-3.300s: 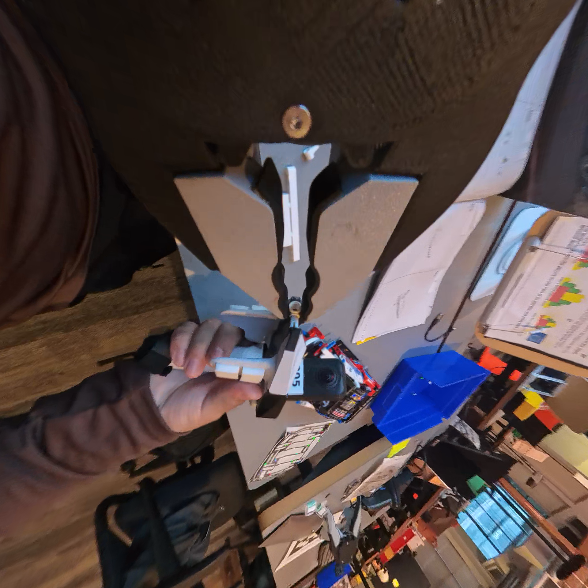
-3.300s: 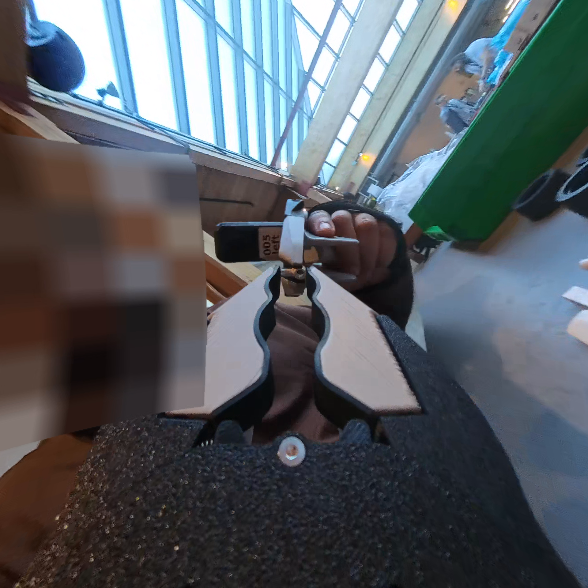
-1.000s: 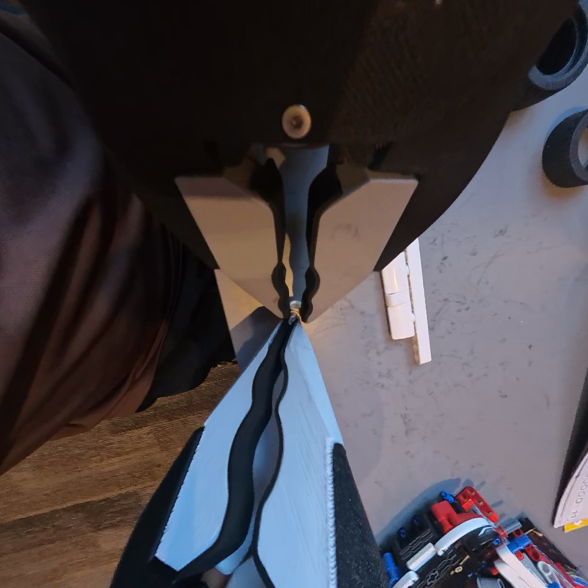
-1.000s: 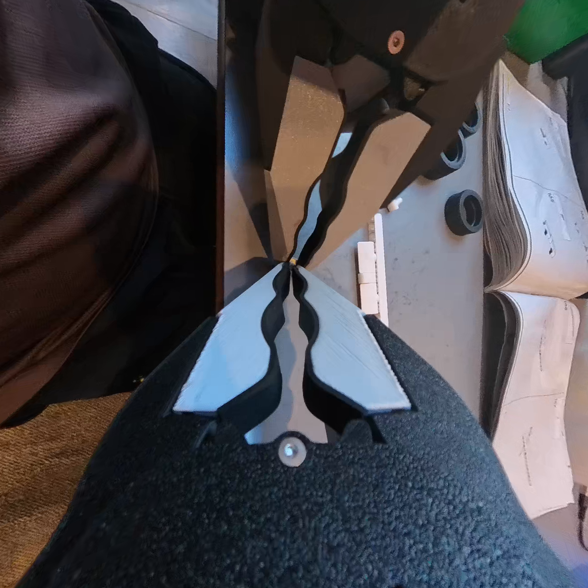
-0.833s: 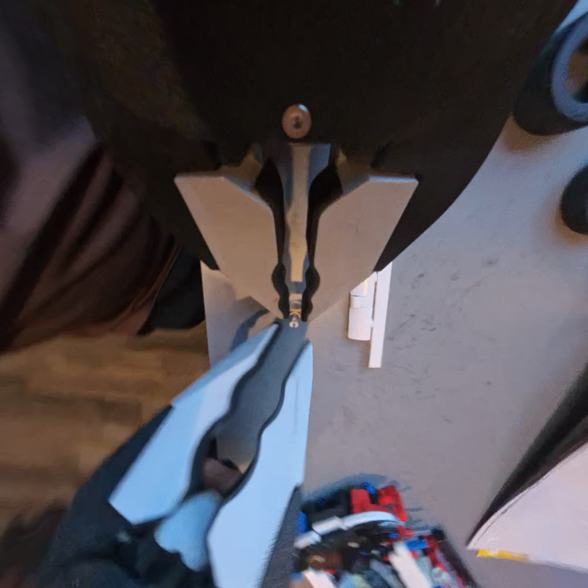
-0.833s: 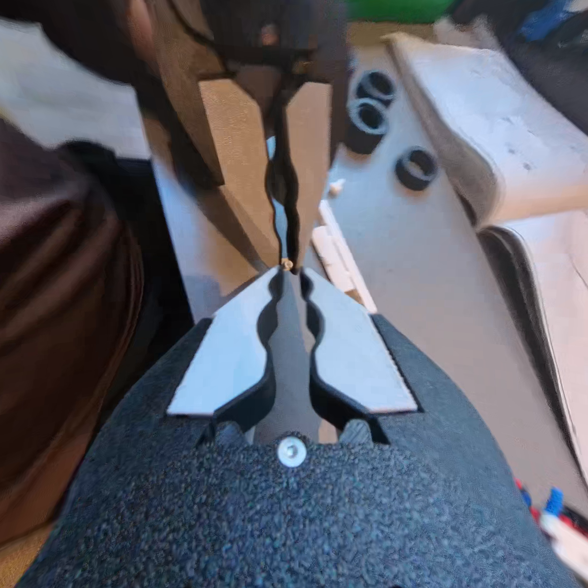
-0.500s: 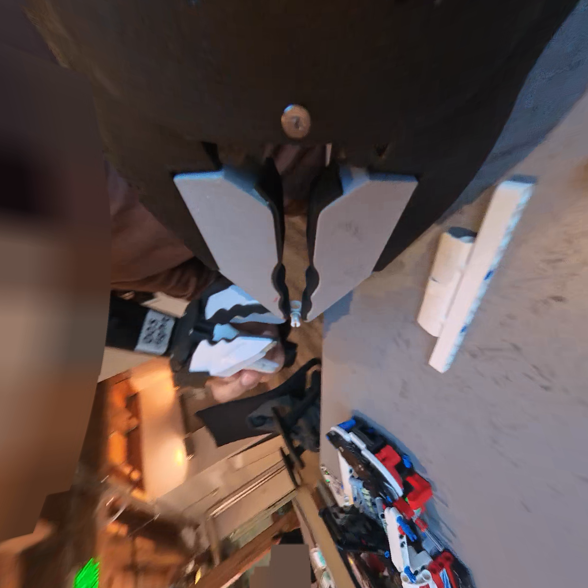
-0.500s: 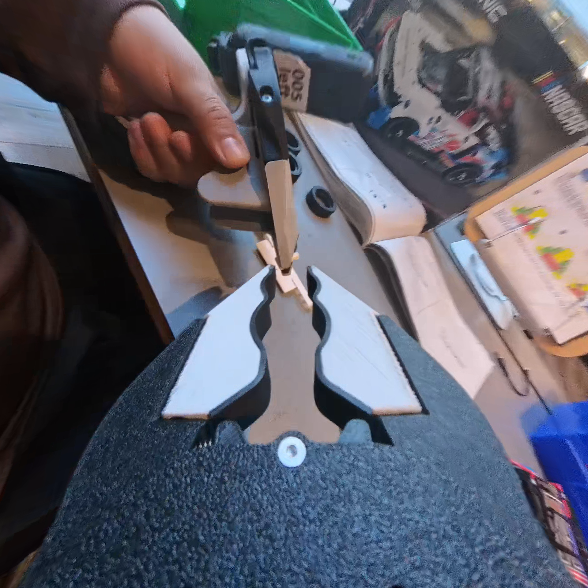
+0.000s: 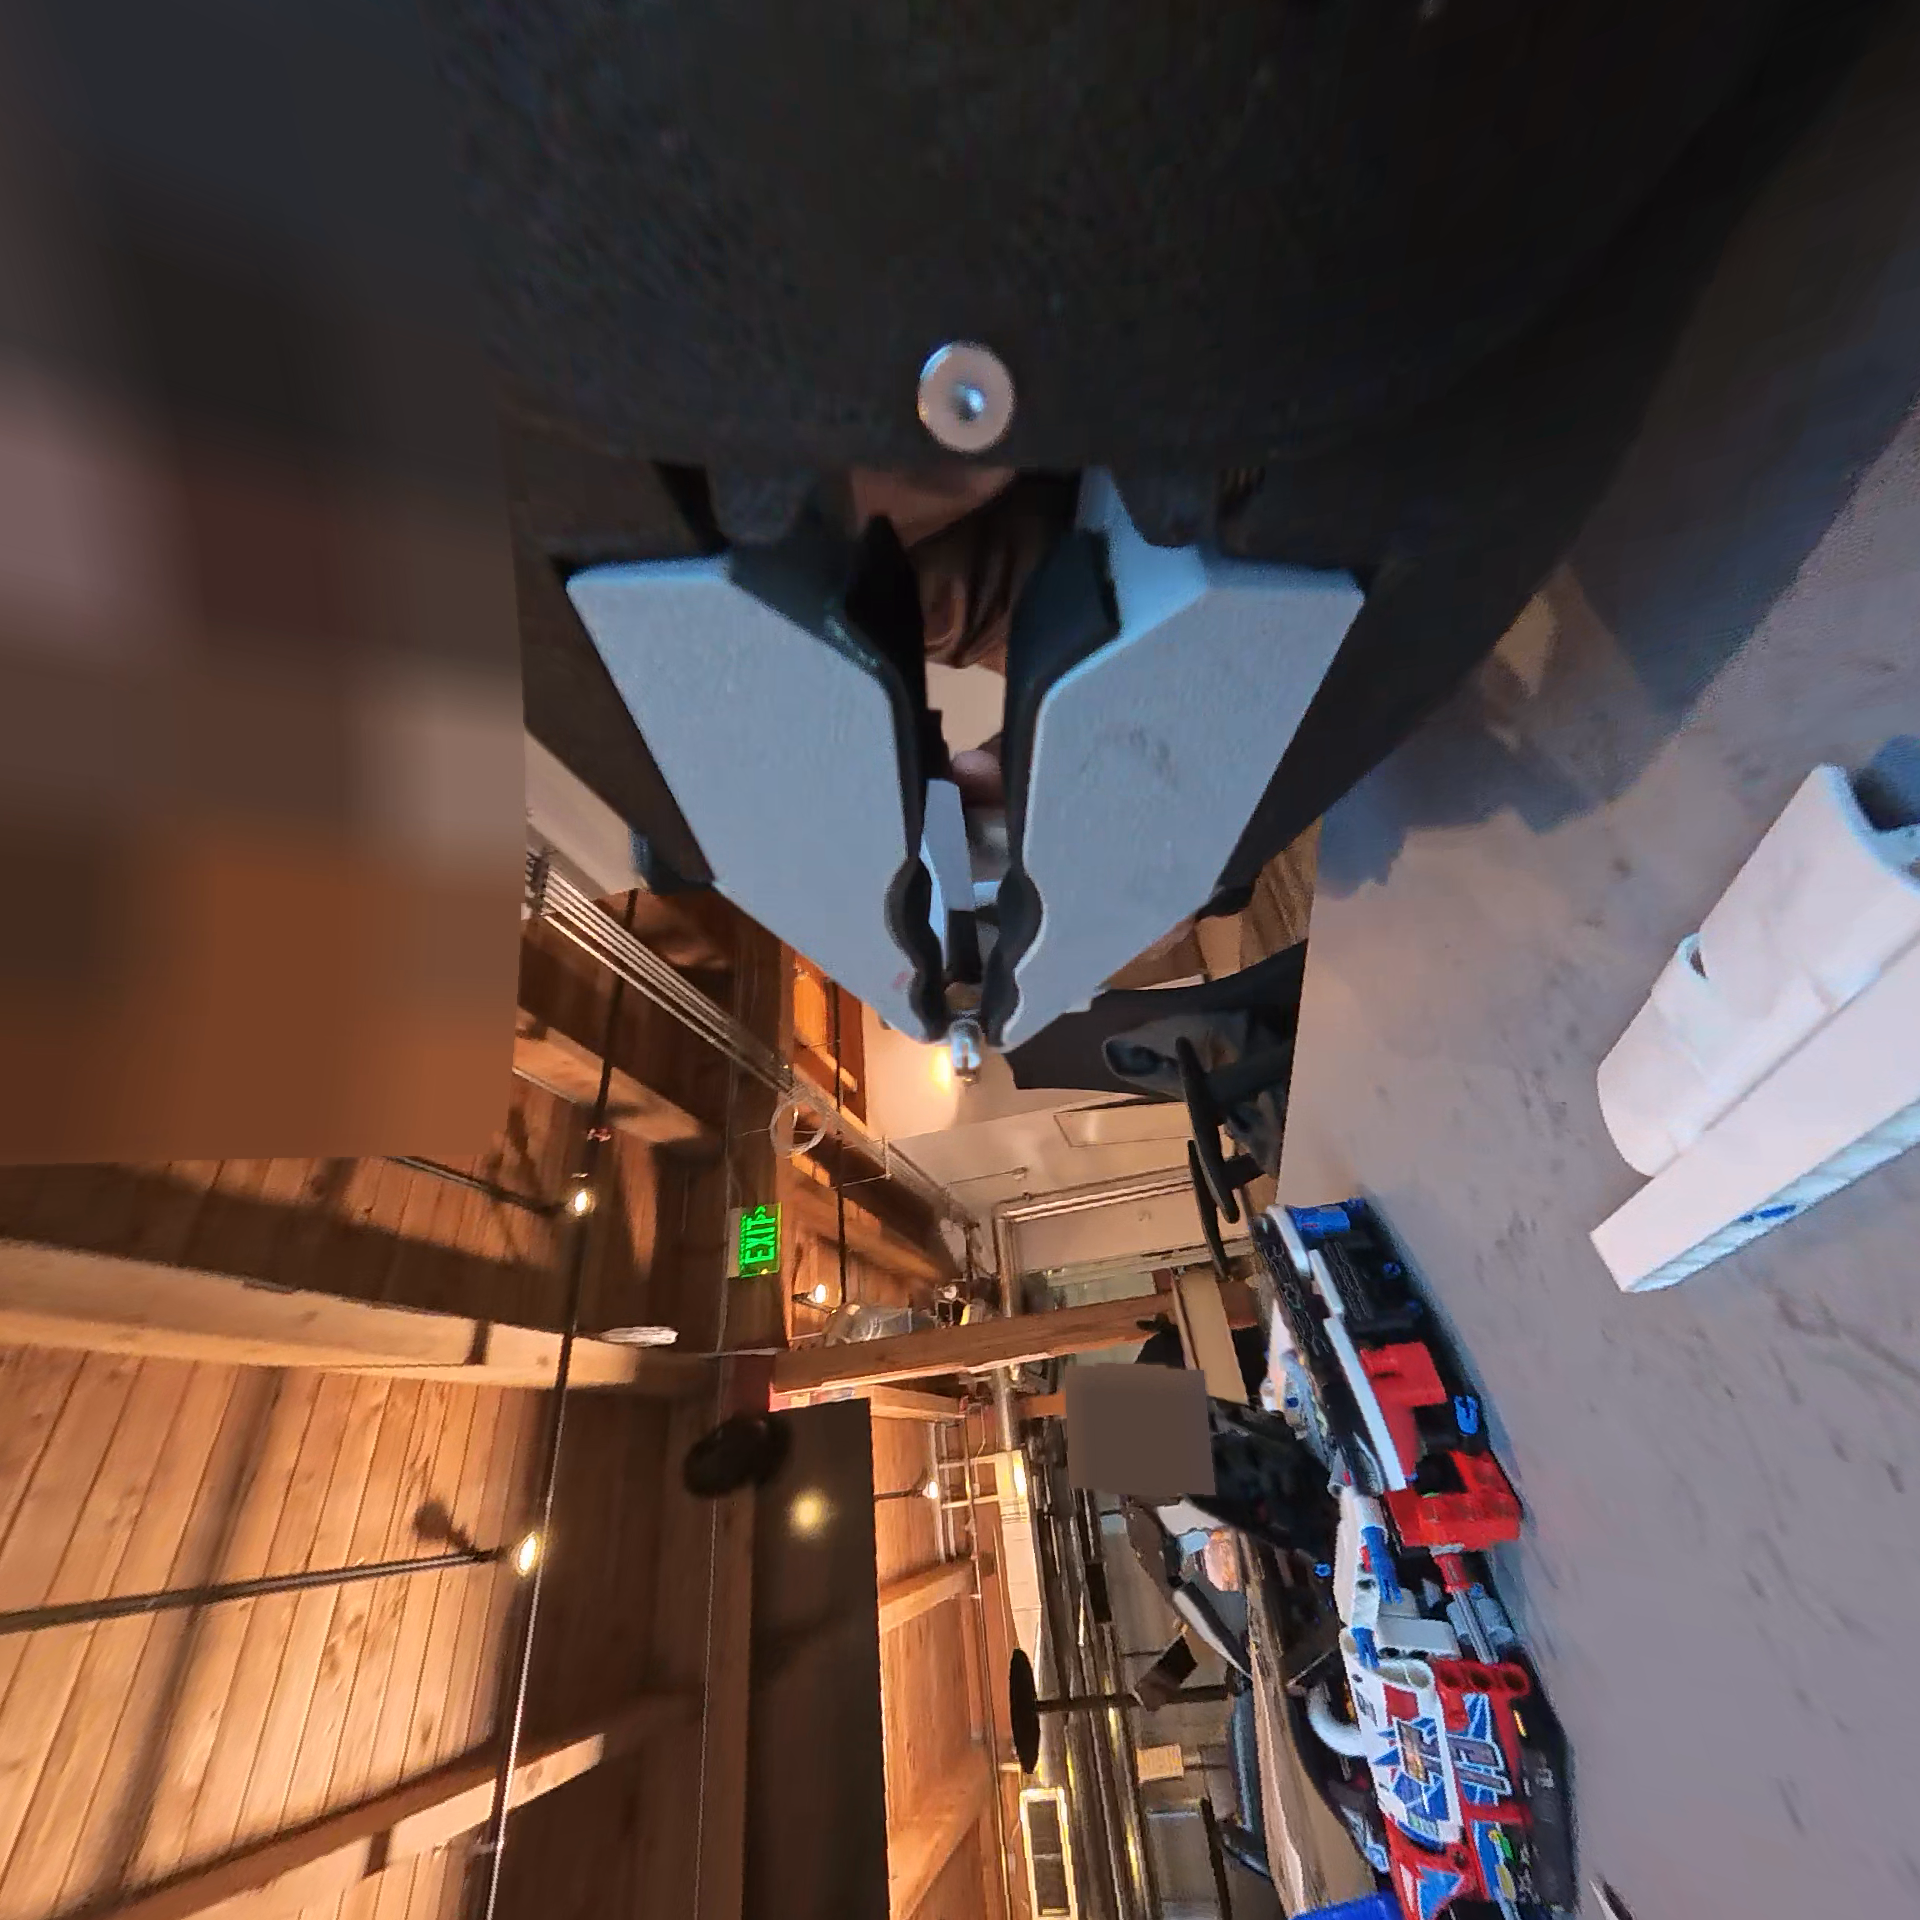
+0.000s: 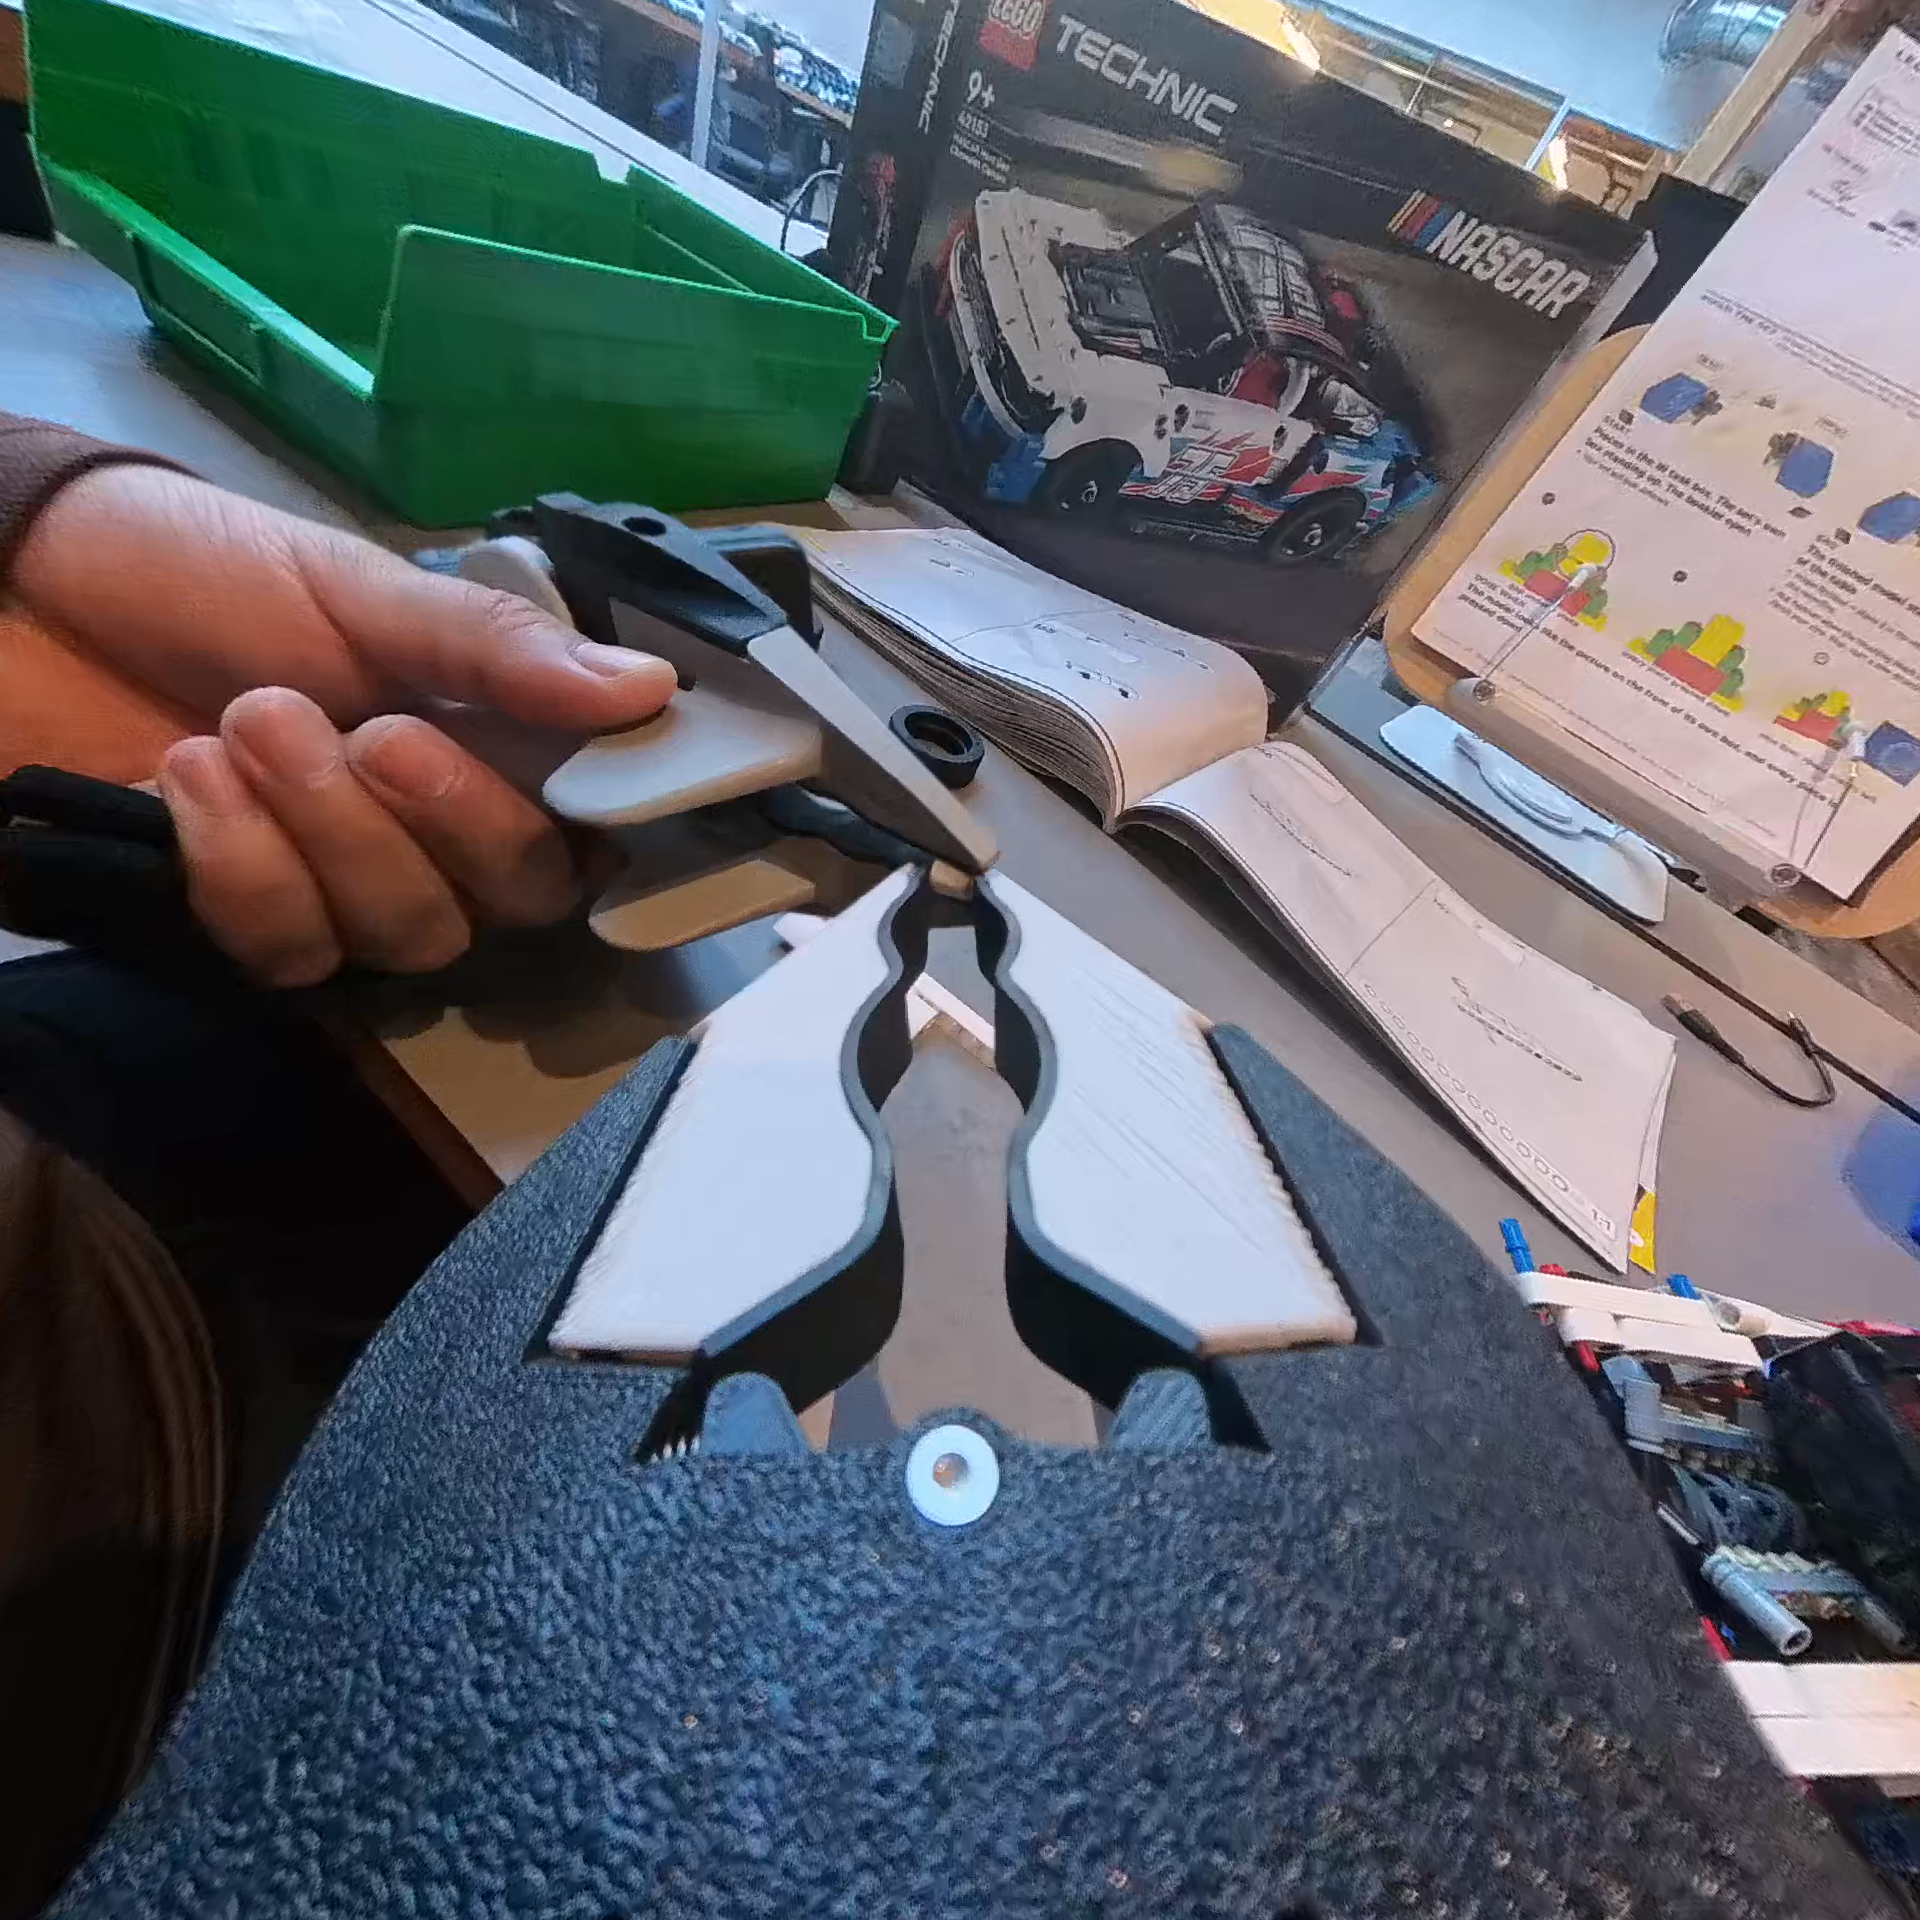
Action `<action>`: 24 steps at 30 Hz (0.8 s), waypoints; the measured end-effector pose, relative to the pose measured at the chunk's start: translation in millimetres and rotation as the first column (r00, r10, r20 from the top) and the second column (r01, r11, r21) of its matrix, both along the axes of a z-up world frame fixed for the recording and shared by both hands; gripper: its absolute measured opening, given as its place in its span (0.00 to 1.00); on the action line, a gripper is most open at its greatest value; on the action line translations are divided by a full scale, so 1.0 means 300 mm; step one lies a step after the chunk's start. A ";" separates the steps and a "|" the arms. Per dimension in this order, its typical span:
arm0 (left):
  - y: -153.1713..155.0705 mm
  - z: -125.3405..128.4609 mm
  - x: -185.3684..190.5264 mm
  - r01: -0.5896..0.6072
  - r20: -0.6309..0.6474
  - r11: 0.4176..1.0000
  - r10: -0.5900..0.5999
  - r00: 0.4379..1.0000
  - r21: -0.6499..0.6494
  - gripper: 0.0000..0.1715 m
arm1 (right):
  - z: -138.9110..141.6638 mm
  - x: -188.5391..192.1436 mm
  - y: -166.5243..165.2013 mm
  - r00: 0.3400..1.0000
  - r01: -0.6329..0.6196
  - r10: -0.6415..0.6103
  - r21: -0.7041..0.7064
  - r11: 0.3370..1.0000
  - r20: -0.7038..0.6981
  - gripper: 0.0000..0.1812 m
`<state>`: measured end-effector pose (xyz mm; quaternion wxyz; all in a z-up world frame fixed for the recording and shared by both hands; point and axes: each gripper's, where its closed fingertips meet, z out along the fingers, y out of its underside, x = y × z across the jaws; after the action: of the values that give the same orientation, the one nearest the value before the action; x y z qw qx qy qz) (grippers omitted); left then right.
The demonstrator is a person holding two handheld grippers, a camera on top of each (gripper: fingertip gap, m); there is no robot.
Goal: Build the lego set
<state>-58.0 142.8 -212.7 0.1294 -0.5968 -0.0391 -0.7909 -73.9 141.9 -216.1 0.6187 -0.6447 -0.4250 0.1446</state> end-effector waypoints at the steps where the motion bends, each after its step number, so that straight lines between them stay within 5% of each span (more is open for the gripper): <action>1: 0.000 -0.001 0.002 -0.002 0.007 1.000 0.002 1.000 -0.009 0.03 | -0.001 0.002 0.000 1.000 0.000 0.000 -0.002 1.000 0.002 0.04; 14: 0.026 -0.025 -0.013 -0.054 -0.040 0.998 0.053 0.998 -0.017 0.04 | -0.026 0.007 0.026 0.999 0.039 -0.039 0.006 0.999 0.009 0.03; 17: 0.043 -0.036 -0.039 -0.072 -0.058 0.997 0.071 0.996 -0.006 0.15 | -0.031 0.025 0.037 0.999 0.053 -0.053 -0.018 0.998 -0.002 0.03; 20: 0.043 -0.006 -0.088 -0.061 -0.153 0.980 0.091 0.984 0.190 0.15 | -0.097 0.057 0.067 0.995 0.082 -0.077 -0.108 0.991 0.056 0.04; 22: 0.038 -0.008 -0.113 0.041 -0.368 0.892 0.144 0.919 0.449 0.16 | -0.165 0.082 0.092 0.992 0.105 -0.086 -0.218 0.970 0.094 0.04; 24: 0.073 -0.086 -0.145 0.243 -0.626 0.770 0.247 0.739 0.590 0.27 | -0.207 0.085 0.105 0.993 0.102 -0.077 -0.306 0.947 0.094 0.04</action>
<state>-101.6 164.7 -238.4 0.3298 -0.7600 0.2805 -0.4847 -48.3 173.3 -278.1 0.4979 -0.7578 -0.3921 0.1551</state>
